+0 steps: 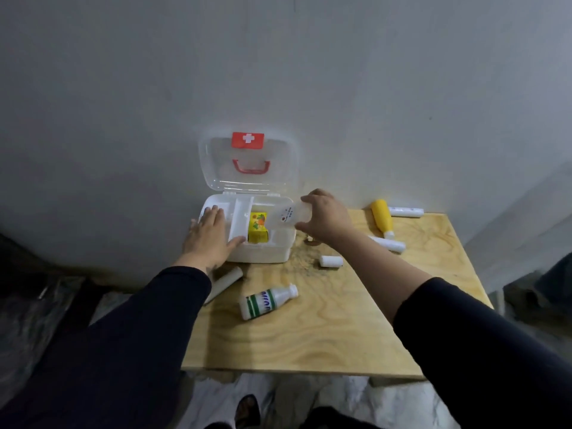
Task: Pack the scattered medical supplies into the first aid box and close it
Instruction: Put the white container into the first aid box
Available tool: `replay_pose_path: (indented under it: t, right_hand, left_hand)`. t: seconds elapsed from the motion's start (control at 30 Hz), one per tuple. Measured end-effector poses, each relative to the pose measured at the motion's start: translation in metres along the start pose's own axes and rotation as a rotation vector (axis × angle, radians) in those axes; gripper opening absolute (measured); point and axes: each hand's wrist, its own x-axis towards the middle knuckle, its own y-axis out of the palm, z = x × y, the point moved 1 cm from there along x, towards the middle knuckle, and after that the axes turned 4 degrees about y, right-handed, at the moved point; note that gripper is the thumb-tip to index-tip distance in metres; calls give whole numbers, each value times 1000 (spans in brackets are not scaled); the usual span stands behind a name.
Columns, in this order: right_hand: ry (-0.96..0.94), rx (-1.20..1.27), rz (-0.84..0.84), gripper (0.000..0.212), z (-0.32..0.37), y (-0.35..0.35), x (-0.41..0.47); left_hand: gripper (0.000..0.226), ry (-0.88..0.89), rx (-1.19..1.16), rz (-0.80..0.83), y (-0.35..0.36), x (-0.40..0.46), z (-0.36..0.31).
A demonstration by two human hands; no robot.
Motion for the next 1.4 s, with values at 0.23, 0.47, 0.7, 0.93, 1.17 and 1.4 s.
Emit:
replay_pose_path:
  t: [0.23, 0.47, 0.7, 0.93, 1.17, 1.4]
  right_hand:
    - [42, -55, 89, 51, 26, 36, 28]
    - [45, -3, 155, 62, 41, 66, 45]
    - [98, 74, 154, 49, 54, 95, 54]
    - [154, 211, 125, 52, 61, 92, 54]
    - [-41, 216, 25, 33, 34, 63, 4]
    - [-84, 326, -33, 14, -8, 68, -69]
  left_hand:
    - [104, -8, -48, 111, -3, 12, 18]
    - [107, 55, -34, 112, -3, 14, 21]
    - [99, 78, 15, 148, 2, 14, 24]
    - [100, 96, 41, 156, 8, 19, 26]
    - [97, 122, 126, 146, 5, 17, 23]
    - [72, 214, 194, 68, 18, 8, 16]
